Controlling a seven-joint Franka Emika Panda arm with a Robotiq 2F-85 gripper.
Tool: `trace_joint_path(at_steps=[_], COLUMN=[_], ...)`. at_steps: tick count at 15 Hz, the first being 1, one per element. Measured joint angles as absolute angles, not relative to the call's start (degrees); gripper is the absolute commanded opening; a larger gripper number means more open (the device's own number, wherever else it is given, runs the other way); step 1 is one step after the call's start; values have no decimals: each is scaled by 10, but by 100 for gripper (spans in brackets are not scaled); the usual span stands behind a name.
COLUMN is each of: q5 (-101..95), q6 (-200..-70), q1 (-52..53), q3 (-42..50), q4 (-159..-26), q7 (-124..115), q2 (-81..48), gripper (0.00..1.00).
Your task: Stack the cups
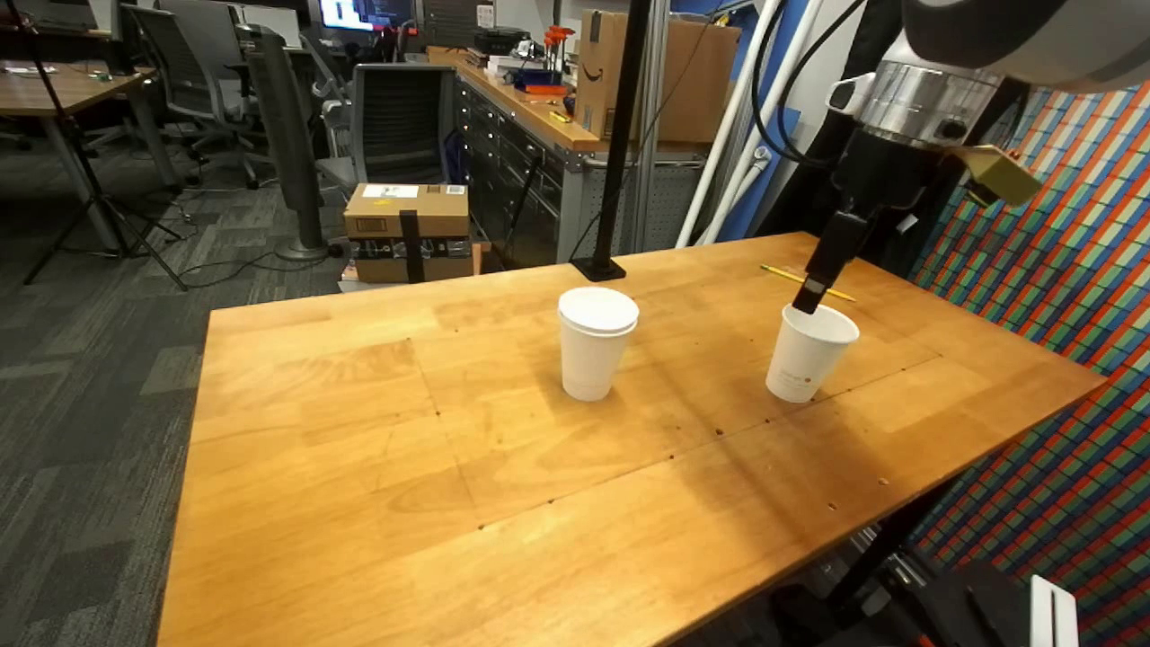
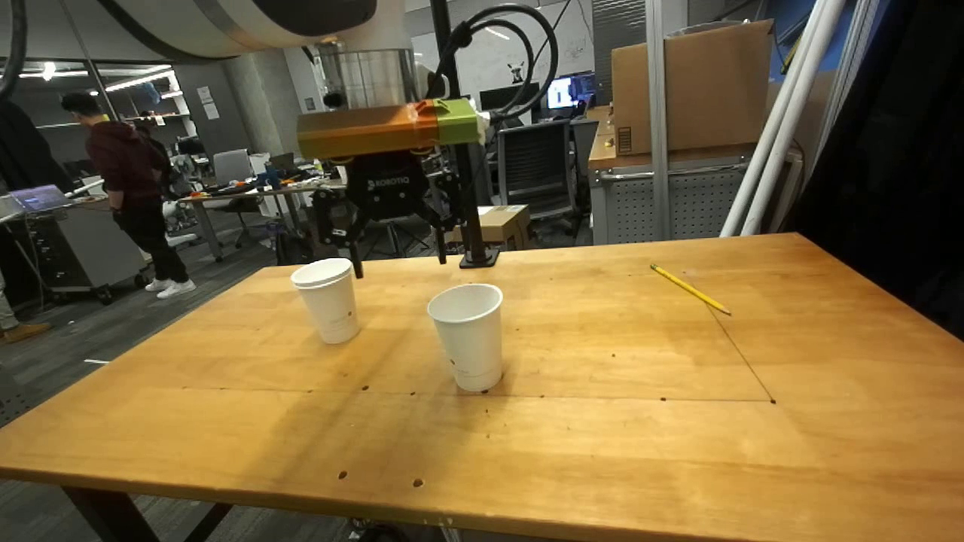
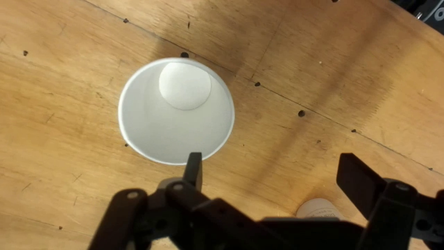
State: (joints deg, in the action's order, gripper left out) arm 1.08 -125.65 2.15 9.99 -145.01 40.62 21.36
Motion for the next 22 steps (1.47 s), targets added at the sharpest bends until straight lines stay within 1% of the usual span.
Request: trace_joint_path(at_steps=[9,17,18,19,21,22], q5=[18,66,71,74,79,82], q6=[-1282,-1295,-1298,-1299,-1300,-1300], q1=[10,12,12,12,12,12], q3=[128,101,96,92,86,84], q4=[-1452,-1462,-1462,-1462,-1461,-1459], q7=[493,529,531,533,534,534], q2=[156,90,82,76,66,63], gripper=[100,100,97,73,70,60])
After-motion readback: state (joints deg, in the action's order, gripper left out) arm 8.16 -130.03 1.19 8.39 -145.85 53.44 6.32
